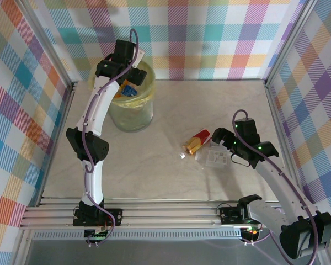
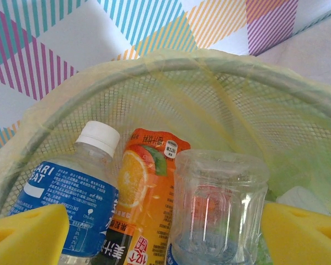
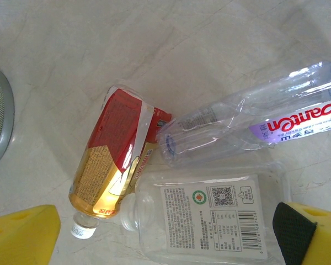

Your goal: Put the plastic bottles in the bin

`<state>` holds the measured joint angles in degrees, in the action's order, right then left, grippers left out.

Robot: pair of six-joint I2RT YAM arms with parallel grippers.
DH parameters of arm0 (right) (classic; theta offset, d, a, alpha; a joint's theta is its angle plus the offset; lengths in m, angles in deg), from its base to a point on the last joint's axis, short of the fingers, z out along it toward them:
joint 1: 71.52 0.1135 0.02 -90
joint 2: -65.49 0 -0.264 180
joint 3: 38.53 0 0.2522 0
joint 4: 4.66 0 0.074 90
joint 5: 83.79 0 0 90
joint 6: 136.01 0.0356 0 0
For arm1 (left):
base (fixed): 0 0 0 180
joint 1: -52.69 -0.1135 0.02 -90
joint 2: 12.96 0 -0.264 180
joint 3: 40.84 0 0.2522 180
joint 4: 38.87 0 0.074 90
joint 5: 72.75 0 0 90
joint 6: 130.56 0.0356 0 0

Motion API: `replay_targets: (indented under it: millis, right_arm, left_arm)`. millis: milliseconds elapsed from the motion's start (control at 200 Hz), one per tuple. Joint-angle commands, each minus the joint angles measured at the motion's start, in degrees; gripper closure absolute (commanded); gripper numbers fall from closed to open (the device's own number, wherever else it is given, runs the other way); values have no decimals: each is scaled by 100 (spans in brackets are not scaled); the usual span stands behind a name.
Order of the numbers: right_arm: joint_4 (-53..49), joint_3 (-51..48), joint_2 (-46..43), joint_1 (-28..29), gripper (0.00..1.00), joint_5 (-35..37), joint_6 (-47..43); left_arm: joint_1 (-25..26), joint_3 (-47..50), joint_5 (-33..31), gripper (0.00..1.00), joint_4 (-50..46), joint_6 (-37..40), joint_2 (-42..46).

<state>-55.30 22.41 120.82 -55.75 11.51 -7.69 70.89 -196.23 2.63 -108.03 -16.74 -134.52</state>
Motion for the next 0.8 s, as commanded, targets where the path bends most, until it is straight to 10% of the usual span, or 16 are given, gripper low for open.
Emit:
replay_targets:
  millis: [0, 795]
  right_arm:
    - [113, -68, 3, -14, 0, -57, 26]
    - [109, -33, 254, -14, 0, -146, -1]
  left_arm:
    - [-53, -133, -55, 11, 36, -158, 115]
    - [211, 1204, 963, 5, 865, -1810, 1989]
